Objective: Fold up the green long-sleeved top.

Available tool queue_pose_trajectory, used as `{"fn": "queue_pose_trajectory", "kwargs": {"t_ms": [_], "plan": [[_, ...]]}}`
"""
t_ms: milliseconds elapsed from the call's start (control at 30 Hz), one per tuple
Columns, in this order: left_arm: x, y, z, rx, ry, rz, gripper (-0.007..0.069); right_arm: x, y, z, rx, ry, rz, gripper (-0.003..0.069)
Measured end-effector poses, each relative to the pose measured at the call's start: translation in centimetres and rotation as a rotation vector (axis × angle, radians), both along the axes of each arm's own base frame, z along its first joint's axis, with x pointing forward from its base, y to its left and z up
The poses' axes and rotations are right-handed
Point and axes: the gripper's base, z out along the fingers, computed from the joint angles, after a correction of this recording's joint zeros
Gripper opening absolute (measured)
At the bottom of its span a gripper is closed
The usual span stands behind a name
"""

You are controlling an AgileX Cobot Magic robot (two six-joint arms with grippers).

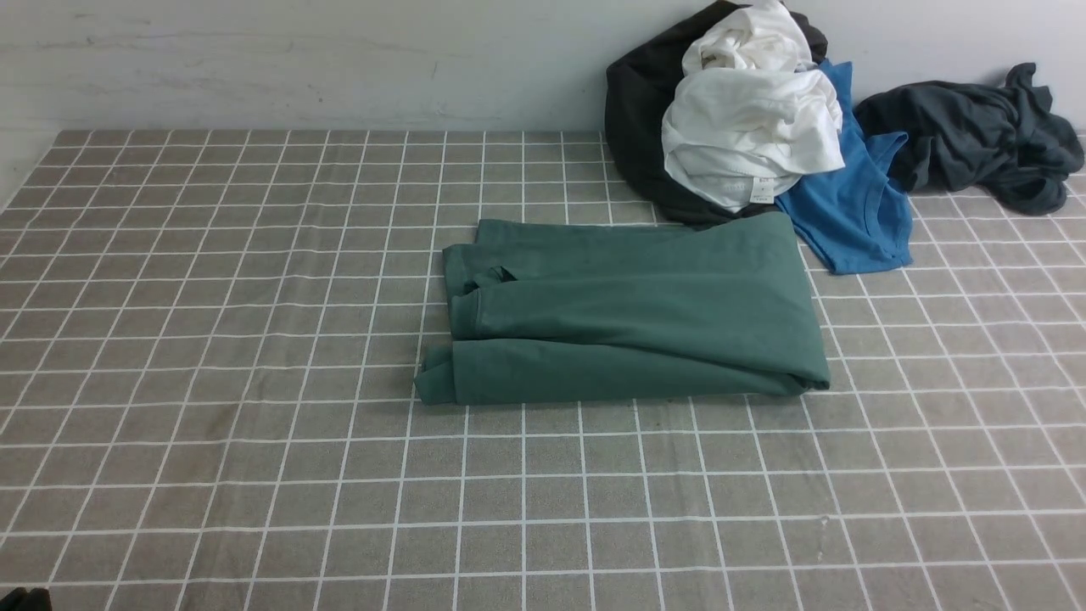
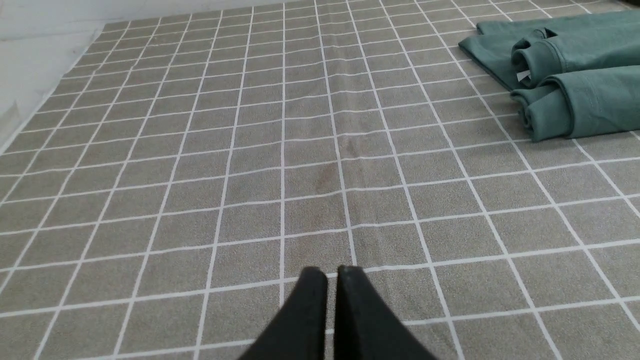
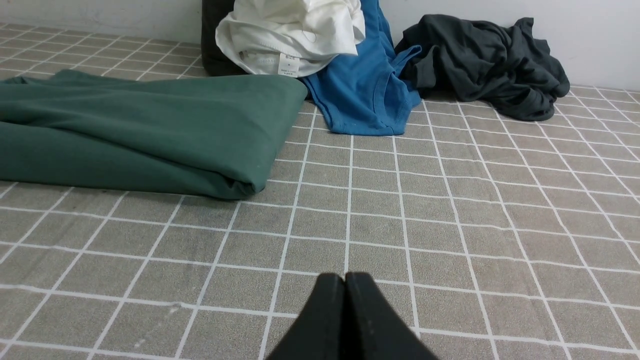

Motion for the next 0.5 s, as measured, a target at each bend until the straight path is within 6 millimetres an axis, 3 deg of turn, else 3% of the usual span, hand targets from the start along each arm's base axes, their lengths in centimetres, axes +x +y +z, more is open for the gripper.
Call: {"fn": "queue_pose_trajectory", "kwargs": {"t_ms": [500], "plan": [[0.00,-0.01,0.01,0.001,0.000,-0.002,0.0012,0.00,0.00,0.00,0.000,0.000,0.000,-0.0014]]}}
